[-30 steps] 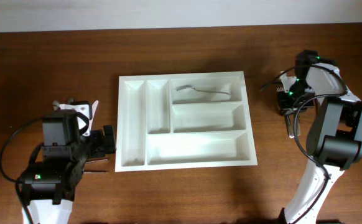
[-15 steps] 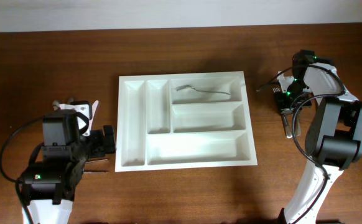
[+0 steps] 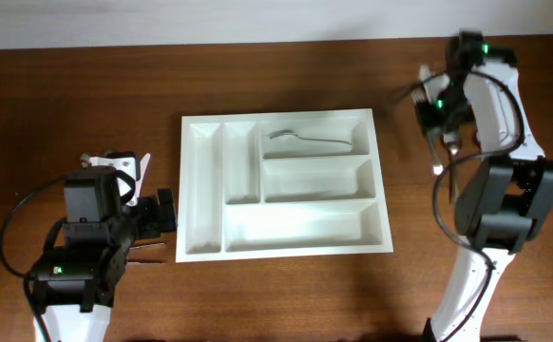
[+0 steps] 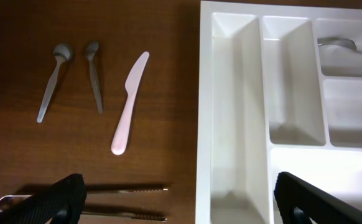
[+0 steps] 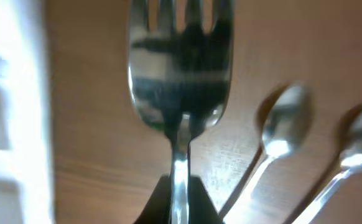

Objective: Pack container
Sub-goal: 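Lift the second fork and carry it over the top compartment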

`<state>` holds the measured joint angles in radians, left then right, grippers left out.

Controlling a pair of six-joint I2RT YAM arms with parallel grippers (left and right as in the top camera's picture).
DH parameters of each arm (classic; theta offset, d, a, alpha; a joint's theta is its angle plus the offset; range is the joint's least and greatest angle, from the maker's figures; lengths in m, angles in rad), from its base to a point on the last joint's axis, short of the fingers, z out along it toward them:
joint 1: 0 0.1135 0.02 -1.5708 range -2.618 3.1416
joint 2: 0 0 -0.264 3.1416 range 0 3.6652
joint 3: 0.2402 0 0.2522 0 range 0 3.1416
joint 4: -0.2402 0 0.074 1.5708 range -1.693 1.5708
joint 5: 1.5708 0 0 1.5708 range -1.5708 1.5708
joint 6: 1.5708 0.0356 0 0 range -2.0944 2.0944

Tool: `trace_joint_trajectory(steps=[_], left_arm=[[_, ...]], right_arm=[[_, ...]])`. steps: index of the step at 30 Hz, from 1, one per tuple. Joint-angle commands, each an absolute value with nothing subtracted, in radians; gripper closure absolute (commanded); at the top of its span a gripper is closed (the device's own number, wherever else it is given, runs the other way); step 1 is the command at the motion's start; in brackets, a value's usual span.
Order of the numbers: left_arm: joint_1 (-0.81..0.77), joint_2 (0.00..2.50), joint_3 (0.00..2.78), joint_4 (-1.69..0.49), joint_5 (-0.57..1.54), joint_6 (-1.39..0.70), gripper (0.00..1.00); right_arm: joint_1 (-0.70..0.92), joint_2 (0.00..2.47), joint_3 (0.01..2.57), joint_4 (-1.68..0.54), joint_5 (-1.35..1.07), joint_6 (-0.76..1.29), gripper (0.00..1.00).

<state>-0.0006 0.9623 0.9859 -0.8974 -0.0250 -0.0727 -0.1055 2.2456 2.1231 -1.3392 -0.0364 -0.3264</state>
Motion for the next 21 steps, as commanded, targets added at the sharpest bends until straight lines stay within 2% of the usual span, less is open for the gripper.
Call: trace_joint_trajectory(steps=[1,8,9,13,18,21], left_arm=[[-0.006,0.961,1.006,-0.898,-0.014,-0.082,0.01],[-0.006,0.961,1.006,-0.899,-0.014,-0.082,0.01],[-0.006,0.961,1.006,-0.899,-0.014,-0.082,0.01],[-0.006,0.961,1.006,-0.899,-0.014,-0.082,0.01],[-0.006,0.961,1.006,-0.899,-0.014,-0.082,0.01],[-0.006,0.961,1.006,-0.899,-0.014,-0.082,0.01]], right_arm=[[0.017,2.192,2.309,-1.402,-0.064,-0.441,0.96],[0.186,2.199,2.361,-1.435,-0.129,-0.719,0.96],[0.225,2.206,2.358,-1.448,-0.159,-0.827,0.96],[0.279,2.218,2.355,-1.467,-0.205,-1.015,0.96],[0.304,2.241,2.291,-1.462,-0.282,-1.164,0.96],[0.301,2.255,2.200,-1.423,-0.284,-1.182,0.96]])
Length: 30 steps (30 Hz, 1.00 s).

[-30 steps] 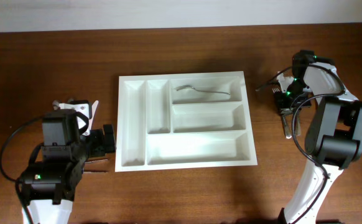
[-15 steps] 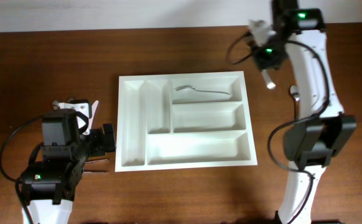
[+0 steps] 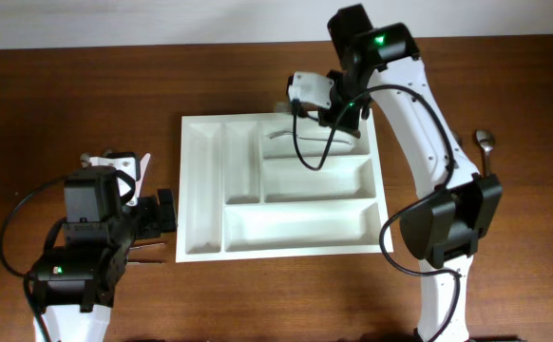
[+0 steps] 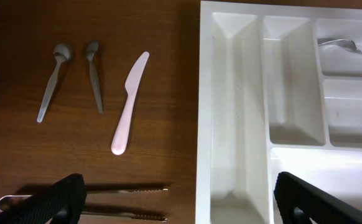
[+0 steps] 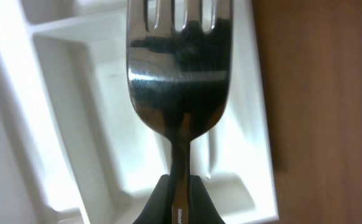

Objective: Pack container
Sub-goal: 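Lift the second fork and carry it over the top compartment, then lower the fork onto the first fork and release it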

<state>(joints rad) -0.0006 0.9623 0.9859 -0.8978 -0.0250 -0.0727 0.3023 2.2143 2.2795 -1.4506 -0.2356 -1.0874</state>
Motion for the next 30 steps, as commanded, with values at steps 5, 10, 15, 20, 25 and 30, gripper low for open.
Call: trace_joint_trajectory(steps=[5,10,15,20,25,30], left_arm=[[-0.006,0.961,1.006,-0.899,-0.014,-0.082,0.01],[-0.006,0.961,1.006,-0.899,-0.014,-0.083,0.01],[-0.006,0.961,1.006,-0.899,-0.013,-0.083,0.01],[-0.006,0.961,1.006,-0.899,-0.013,-0.083,0.01],[-0.006,0.961,1.006,-0.899,-0.013,-0.083,0.01],[-0.006,0.961,1.006,-0.899,-0.014,-0.082,0.01]], right_arm=[[0.299,2.267,2.015,-1.276,-0.277,-1.182,0.96],[0.299,2.268,1.982,-1.226,-0.272,-1.182,0.96],[0.299,2.267,1.982,-1.197,-0.193,-1.177,0.96],[0.299,2.267,1.992,-1.165,-0.134,-1.163,0.96],[0.299,2.267,1.991,-1.166,-0.157,-1.140,0.69],[0.293,2.239,1.992,-1.170,-0.157,-1.097,0.61]])
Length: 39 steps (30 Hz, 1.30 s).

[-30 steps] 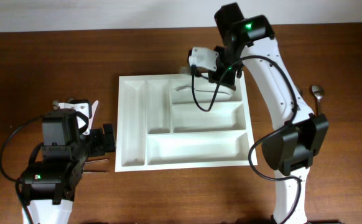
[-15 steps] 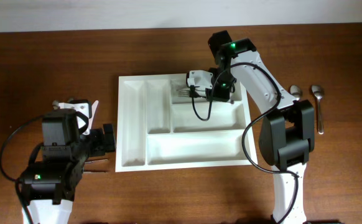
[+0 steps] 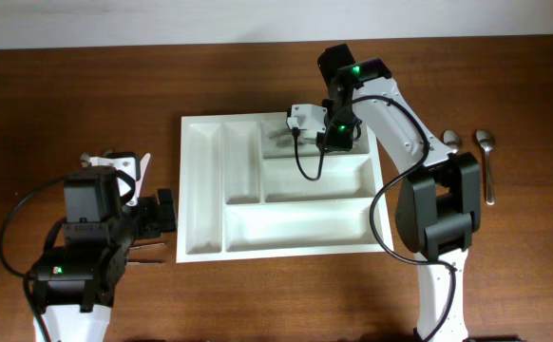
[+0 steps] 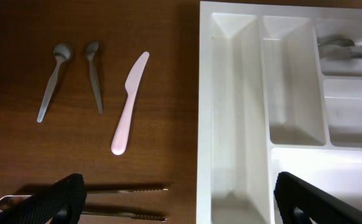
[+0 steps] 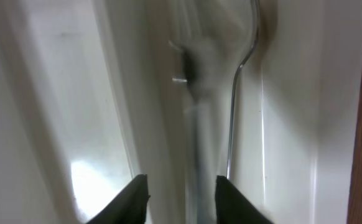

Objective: Pack container
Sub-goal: 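Lower the fork onto the first fork and release it, then move the right gripper to the left spoon and grasp it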

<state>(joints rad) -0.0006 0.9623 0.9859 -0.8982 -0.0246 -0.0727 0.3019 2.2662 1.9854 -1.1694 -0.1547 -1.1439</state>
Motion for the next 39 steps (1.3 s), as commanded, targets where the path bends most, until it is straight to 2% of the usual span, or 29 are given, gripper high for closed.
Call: trace_joint_trajectory(steps=[1,4,6,7,8,10,14,19,29,30,31,34,39], left_arm=[[-0.006,0.961,1.006,-0.899,-0.014,-0.083,0.01],[-0.006,0.961,1.006,-0.899,-0.014,-0.082,0.01],[-0.006,0.961,1.006,-0.899,-0.014,-0.082,0.01],[-0.006,0.961,1.006,-0.899,-0.014,-0.082,0.01],[-0.006,0.961,1.006,-0.899,-0.014,-0.082,0.01],[-0.006,0.961,1.006,-0.898,-0.014,-0.082,0.01],[-0.006,0.961,1.006,-0.898,-0.014,-0.082,0.01],[-0.006,0.961,1.006,-0.894,-0.014,-0.083,0.01],[-0.006,0.961,1.006,-0.894,-0.014,-0.083,0.01],[-0.006,0.961,1.006,-0.894,-0.014,-0.083,0.01],[-0.006,0.961,1.006,-0.894,-0.014,-0.083,0.01],[-0.006,0.961,1.006,-0.894,-0.013,-0.083,0.01],[-0.006,0.961,1.006,-0.894,-0.014,-0.083,0.01]], right_arm=[[0.287,2.224,1.992,-1.170,-0.157,-1.075,0.61],[0.249,2.144,1.994,-1.170,-0.148,-0.933,0.62],[0.178,2.046,1.994,-1.166,-0.141,-0.763,0.61],[0.142,2.005,1.994,-1.164,-0.137,-0.707,0.55],[0.088,1.954,1.994,-1.161,-0.138,-0.652,0.50],[-0.023,1.868,1.994,-1.121,-0.137,-0.561,0.46],[-0.258,1.779,1.993,-1.088,-0.134,-0.357,0.45],[-0.389,1.826,1.932,-1.100,-0.138,-0.323,0.46],[-0.381,2.011,1.778,-1.026,-0.134,-0.328,0.45],[-0.381,2.027,1.778,-1.024,-0.134,-0.339,0.42],[-0.381,2.048,1.778,-1.025,-0.134,-0.355,0.34],[-0.380,2.089,1.778,-1.028,-0.130,-0.381,0.23],[-0.376,2.153,1.776,-1.031,-0.126,-0.384,0.22]])
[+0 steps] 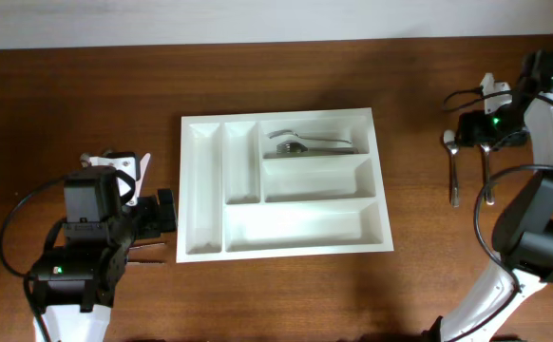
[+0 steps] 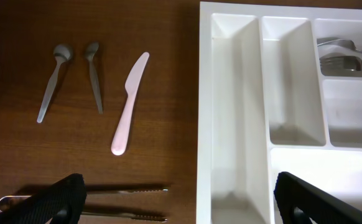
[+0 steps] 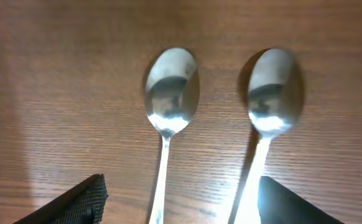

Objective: Pack container
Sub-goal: 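Move the right gripper to the left spoon and grasp it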

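The white cutlery tray (image 1: 196, 195) lies mid-table; its top right compartment holds a fork (image 1: 300, 148) beside a spoon (image 1: 310, 139). Two metal spoons (image 1: 452, 169) (image 1: 486, 171) lie on the wood at the far right. My right gripper (image 3: 181, 205) hangs open over them, with the left spoon (image 3: 168, 106) and the right spoon (image 3: 271, 93) between its fingers. My left gripper (image 2: 175, 202) is open at the tray's left edge. A pink knife (image 2: 129, 102), two small spoons (image 2: 53, 81) (image 2: 94, 74) and two serrated knives (image 2: 125, 188) lie on the wood left of the tray.
The tray's two narrow left compartments (image 2: 234, 112), the middle one and the long bottom one (image 1: 300, 226) hold nothing. The table's far edge meets a white wall (image 1: 257, 19).
My right gripper was inside the tray's top right compartment with the fork. Now the fork lies there beside the spoon, and the gripper is open over the two spoons at the far right. The left arm is unchanged.
My right gripper held a fork above the spoons at the far right, then over the tray. Then it was low in the top right compartment, jaws apart. Now the fork rests there and the gripper is back over the spoons. The left arm never moved.
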`<state>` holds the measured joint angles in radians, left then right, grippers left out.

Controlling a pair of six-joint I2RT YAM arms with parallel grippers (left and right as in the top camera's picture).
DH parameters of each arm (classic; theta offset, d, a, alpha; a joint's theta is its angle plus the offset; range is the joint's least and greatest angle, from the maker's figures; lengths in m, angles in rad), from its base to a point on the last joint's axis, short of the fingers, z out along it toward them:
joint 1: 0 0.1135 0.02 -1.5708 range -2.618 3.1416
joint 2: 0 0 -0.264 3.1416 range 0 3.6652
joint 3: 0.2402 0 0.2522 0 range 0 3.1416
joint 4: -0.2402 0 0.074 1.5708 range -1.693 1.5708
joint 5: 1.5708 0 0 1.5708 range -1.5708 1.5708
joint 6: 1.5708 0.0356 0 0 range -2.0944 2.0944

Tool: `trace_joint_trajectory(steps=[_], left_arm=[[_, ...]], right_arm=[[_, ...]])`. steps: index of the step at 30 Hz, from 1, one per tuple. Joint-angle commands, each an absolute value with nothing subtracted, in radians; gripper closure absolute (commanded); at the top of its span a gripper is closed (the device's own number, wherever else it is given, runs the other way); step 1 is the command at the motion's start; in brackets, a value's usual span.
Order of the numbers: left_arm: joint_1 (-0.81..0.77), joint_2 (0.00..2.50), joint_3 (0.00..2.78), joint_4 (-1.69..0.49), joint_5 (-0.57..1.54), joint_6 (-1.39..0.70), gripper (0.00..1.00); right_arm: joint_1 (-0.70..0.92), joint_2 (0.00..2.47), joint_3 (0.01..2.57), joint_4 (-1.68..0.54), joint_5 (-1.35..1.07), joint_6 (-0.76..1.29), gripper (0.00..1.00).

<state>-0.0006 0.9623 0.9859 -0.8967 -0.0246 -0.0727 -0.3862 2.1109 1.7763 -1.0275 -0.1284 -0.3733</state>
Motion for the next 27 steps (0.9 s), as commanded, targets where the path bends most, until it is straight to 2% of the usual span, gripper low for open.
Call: trace_joint_trajectory(steps=[1,12,27], left_arm=[[-0.006,0.961,1.006,-0.894,-0.013,-0.083,0.01],[-0.006,0.961,1.006,-0.894,-0.014,-0.083,0.01],[-0.006,0.961,1.006,-0.894,-0.014,-0.083,0.01]], right_arm=[[-0.371,2.167,1.776,-1.031,-0.120,-0.384,0.22],[-0.338,2.219,1.776,-1.035,-0.051,-0.384,0.30],[-0.339,2.219,1.622,-0.956,-0.036,-0.376,0.31]])
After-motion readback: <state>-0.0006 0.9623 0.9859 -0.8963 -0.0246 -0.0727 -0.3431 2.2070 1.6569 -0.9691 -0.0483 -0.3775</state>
